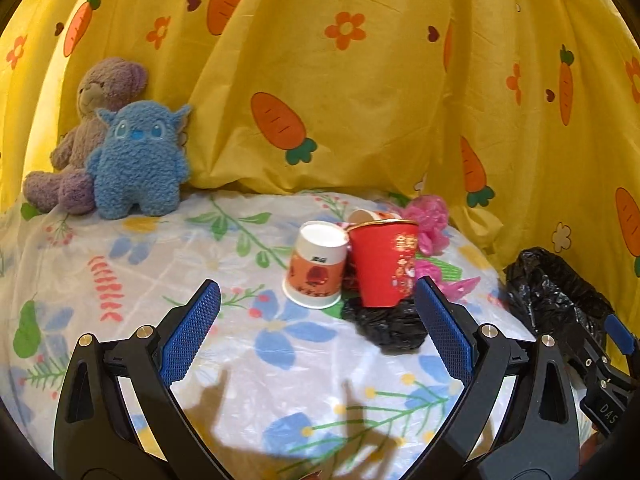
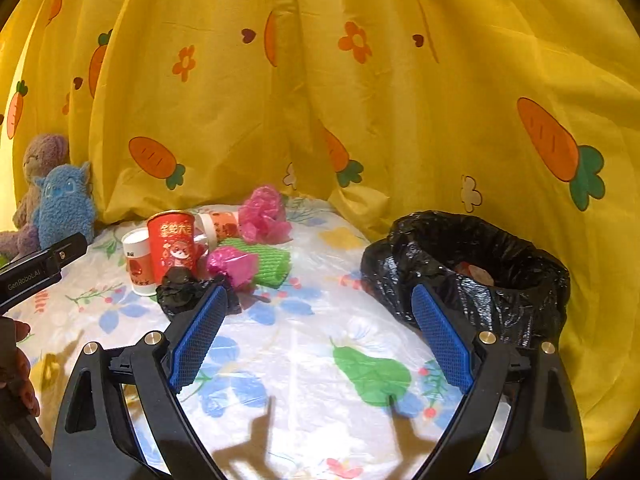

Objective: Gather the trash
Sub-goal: 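Move the right tool to the crumpled black plastic bag and close on it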

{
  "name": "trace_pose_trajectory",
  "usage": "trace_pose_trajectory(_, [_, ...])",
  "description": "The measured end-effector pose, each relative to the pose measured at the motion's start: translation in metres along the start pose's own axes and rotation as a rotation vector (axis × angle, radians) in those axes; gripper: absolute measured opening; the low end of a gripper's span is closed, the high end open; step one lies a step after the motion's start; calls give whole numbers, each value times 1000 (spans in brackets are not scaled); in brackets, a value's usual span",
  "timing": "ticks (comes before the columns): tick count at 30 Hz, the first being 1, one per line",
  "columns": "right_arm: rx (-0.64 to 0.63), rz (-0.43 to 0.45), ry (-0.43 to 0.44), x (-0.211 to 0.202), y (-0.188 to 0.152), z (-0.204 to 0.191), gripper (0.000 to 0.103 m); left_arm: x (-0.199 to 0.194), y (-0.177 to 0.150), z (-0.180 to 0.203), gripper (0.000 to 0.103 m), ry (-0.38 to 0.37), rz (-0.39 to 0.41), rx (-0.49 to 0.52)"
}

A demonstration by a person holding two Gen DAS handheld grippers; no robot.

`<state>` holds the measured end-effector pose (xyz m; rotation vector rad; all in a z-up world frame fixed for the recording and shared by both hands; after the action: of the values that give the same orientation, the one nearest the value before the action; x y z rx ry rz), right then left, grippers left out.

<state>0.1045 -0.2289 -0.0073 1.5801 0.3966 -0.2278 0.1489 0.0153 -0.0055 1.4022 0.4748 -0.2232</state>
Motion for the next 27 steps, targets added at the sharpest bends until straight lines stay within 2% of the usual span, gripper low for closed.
trace_pose_trajectory(12, [-75,-88,118,61,6,-73,88,16,13,-60,96,130,23,-82])
trace_pose_trajectory(14, [-78,-118,125,76,5,-79,80,19,13,-65,96,147,29,-93])
trace_pose_trajectory(19, [-69,-194,149,103,-1,-88,67,33,9,-69,96,148,4,-103])
trace_pose_trajectory(23, [-73,-212,144,115,-4,-91,64,40,5,-66,96,154,-4,-84])
trace_pose_trajectory(26, [-70,-229,155,122,-6,-93,55,44,1,-64,96,144,-16,-81])
trace_pose_trajectory(27, [-72,-243,161,125,-8,-94,49,45,1,-64,96,139,-21,-80])
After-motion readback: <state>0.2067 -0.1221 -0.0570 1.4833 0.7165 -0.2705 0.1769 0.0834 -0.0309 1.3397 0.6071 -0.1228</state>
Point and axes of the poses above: each gripper's, at about its wrist camera, not at the fingertips, and x roughly the way its jaws point, z to its right, y to its top, the point moved 3 cm from there along x, roughly the way its jaws point, and after that the axes turned 8 degrees about y, right-handed, at the moved point
